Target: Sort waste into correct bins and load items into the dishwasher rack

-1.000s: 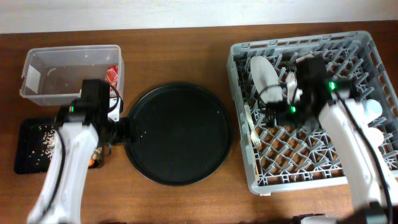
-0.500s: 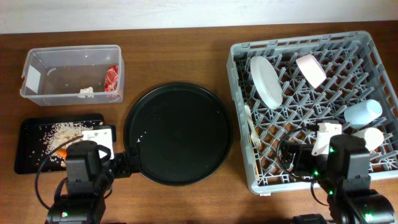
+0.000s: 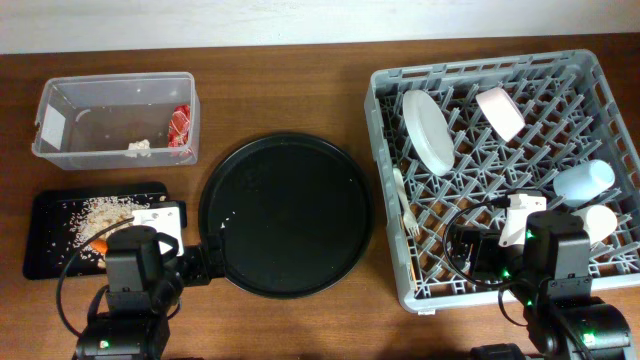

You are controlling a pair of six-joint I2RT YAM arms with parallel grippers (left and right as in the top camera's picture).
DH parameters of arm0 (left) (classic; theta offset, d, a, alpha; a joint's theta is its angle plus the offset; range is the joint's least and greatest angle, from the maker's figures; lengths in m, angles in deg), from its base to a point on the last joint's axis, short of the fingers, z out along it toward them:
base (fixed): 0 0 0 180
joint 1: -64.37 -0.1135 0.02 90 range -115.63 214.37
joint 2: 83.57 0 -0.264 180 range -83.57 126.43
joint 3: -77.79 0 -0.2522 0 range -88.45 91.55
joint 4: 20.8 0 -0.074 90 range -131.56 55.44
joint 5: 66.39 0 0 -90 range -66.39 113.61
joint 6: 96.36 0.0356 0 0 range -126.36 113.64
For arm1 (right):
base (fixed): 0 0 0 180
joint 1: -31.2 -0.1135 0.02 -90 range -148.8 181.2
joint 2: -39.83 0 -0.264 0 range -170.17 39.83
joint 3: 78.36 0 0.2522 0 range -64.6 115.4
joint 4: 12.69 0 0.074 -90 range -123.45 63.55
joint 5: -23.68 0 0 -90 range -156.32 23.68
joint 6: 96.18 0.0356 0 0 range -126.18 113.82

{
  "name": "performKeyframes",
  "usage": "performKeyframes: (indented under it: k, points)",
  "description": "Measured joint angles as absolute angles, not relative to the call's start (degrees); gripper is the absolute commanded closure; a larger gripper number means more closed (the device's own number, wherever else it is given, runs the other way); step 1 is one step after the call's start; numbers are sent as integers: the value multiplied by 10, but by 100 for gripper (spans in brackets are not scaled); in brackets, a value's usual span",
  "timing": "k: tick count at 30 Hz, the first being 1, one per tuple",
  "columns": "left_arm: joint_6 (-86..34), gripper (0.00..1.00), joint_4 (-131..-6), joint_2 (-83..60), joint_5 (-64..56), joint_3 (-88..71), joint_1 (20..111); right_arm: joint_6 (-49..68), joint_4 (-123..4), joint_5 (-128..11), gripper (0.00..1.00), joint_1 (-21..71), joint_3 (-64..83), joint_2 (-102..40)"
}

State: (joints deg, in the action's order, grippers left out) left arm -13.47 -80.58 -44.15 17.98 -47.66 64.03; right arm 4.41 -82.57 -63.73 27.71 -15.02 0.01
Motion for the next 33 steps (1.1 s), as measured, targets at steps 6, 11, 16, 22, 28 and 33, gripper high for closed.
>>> performKeyframes:
  k: [6, 11, 16, 22, 28, 33]
  points:
    - [-135, 1, -806, -442, 180, -477, 640, 44, -826, -637, 1, 277, -159, 52]
    - [-135, 1, -806, -442, 180, -477, 640, 44, -823, -646, 1, 277, -195, 181]
    - [-135, 1, -806, -441, 180, -478, 640, 44, -747, -656, 1, 277, -292, 310]
    - [-135, 1, -806, -442, 180, -479, 640, 44, -570, -660, 1, 277, -428, 391]
    - [-135, 1, -806, -442, 180, -479, 640, 44, -344, -663, 1, 277, -541, 391]
    - [-135, 1, -806, -442, 180, -479, 640, 44, -220, -665, 1, 277, -621, 391]
